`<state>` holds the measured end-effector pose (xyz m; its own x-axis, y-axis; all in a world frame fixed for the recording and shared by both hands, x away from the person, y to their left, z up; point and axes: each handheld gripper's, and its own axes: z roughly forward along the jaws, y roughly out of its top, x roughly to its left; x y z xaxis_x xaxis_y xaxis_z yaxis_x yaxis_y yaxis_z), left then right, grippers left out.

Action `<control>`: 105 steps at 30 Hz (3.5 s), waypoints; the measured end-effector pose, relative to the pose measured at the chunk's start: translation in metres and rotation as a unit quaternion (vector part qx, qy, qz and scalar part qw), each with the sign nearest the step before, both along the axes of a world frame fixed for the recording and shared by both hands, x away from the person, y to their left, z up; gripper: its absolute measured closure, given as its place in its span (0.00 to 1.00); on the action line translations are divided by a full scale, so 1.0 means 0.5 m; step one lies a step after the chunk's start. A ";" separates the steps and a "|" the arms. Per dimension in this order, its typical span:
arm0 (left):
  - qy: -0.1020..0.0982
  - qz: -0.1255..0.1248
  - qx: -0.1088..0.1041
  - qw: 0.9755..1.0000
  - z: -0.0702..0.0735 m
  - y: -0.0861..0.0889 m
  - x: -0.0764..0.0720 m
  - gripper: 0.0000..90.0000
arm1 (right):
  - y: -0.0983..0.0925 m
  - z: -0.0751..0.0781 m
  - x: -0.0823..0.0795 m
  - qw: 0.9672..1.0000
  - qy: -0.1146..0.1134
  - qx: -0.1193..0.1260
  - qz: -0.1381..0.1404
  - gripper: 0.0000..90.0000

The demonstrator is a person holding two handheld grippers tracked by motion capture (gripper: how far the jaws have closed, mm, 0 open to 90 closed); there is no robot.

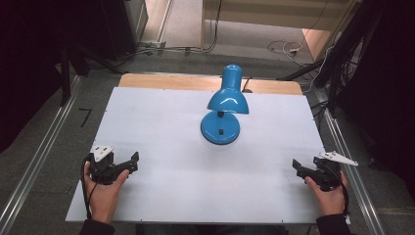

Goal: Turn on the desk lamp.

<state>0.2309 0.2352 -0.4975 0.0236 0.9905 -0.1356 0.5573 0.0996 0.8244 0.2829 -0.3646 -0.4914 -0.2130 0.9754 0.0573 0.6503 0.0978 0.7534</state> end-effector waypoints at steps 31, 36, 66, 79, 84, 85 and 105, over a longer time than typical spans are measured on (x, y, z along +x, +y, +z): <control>0.002 -0.001 0.000 1.000 -0.002 -0.001 0.001 0.10 | 0.118 0.018 0.041 0.998 -0.005 -0.007 0.069 0.16; 0.001 -0.001 -0.001 1.000 -0.002 -0.001 0.001 0.10 | 0.134 0.022 0.046 0.997 -0.008 -0.006 0.075 0.16; 0.001 -0.003 -0.002 1.000 -0.001 0.000 0.000 0.10 | 0.209 0.026 0.068 0.994 -0.006 -0.008 0.112 0.16; 0.000 -0.003 -0.001 1.000 -0.001 -0.001 -0.001 0.10 | 0.234 0.027 0.075 0.993 -0.008 -0.002 0.120 0.17; -0.001 -0.004 -0.002 1.000 -0.001 0.000 -0.001 0.10 | 0.245 0.029 0.078 0.992 -0.008 -0.002 0.125 0.17; -0.001 -0.004 -0.002 1.000 -0.001 0.000 -0.001 0.10 | 0.248 0.029 0.079 0.992 -0.008 -0.001 0.127 0.17; -0.001 -0.003 -0.003 1.000 0.000 0.000 -0.001 0.10 | 0.277 0.024 0.093 0.991 -0.008 0.000 0.137 0.17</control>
